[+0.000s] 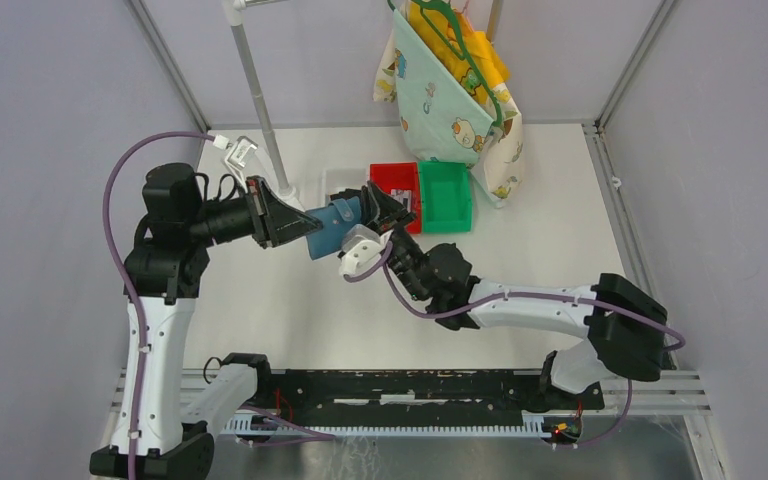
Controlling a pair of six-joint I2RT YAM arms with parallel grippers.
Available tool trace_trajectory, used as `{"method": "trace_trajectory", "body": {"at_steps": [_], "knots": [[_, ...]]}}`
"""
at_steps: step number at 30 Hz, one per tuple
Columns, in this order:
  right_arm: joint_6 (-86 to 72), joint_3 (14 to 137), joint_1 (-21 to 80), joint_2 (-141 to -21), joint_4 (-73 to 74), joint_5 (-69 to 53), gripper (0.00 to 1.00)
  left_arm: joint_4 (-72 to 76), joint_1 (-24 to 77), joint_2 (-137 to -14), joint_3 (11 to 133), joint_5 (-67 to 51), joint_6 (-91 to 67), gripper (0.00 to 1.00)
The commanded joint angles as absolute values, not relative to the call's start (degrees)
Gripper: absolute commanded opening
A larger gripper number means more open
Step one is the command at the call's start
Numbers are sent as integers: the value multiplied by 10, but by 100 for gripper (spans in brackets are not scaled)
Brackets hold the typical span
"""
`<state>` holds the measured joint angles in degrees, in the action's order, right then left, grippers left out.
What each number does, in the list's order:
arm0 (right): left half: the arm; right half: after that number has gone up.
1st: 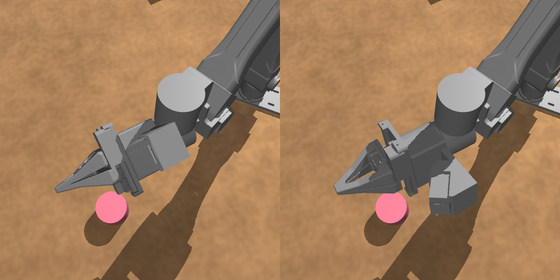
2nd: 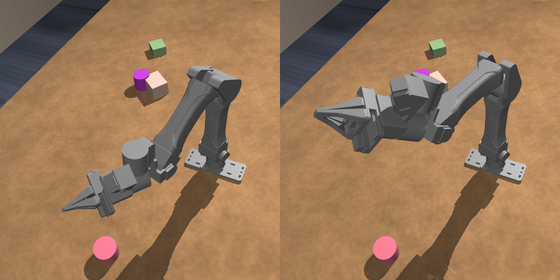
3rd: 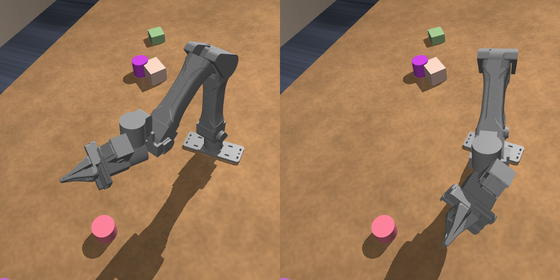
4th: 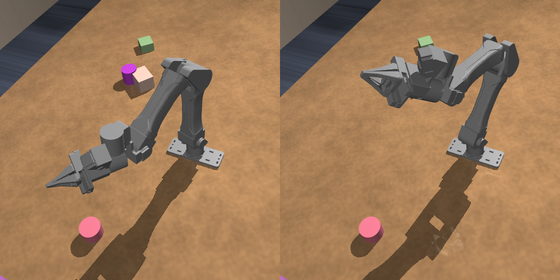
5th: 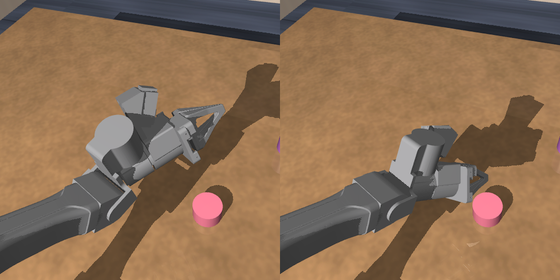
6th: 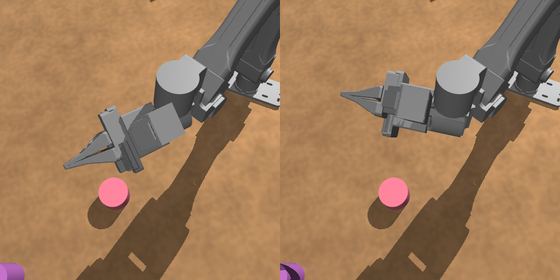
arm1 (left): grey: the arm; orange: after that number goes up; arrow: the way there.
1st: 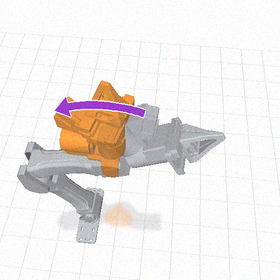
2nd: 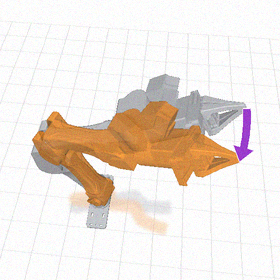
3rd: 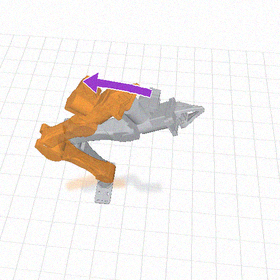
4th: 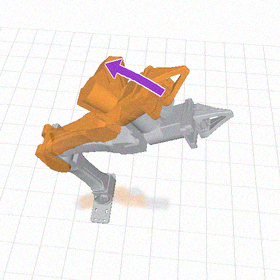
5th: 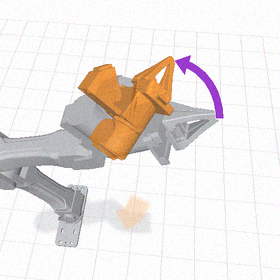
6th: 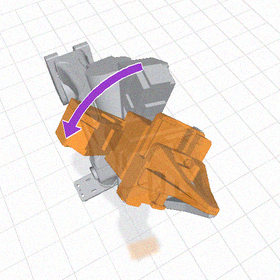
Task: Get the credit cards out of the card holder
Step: Open the card holder at the center of the board.
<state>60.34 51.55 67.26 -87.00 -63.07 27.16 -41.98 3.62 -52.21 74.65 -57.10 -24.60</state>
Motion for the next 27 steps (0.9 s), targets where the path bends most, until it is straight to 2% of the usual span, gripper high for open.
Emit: {"method": "trace_trajectory", "body": {"at_steps": [1,2,6,9,12,16,19,27], "knots": [[363,586,628,-789,-446,164,48,-470,40,-524,793,-597,-121,2],[290,599,597,-775,-392,129,59,-483,39,-528,800,-594,-98,2],[59,613,456,-730,-293,-94,73,-512,39,-536,808,-592,-33,2],[-43,582,382,-706,-304,-238,81,-513,40,-535,804,-594,-6,2],[-70,544,350,-693,-323,-335,88,-512,40,-542,806,-594,-4,2],[-124,469,340,-675,-461,-435,98,-513,40,-544,804,-611,-5,2],[-146,446,347,-675,-547,-460,98,-513,40,-546,803,-625,-11,2],[-62,533,416,-731,-494,-476,98,-514,40,-554,804,-650,-19,2]]}}
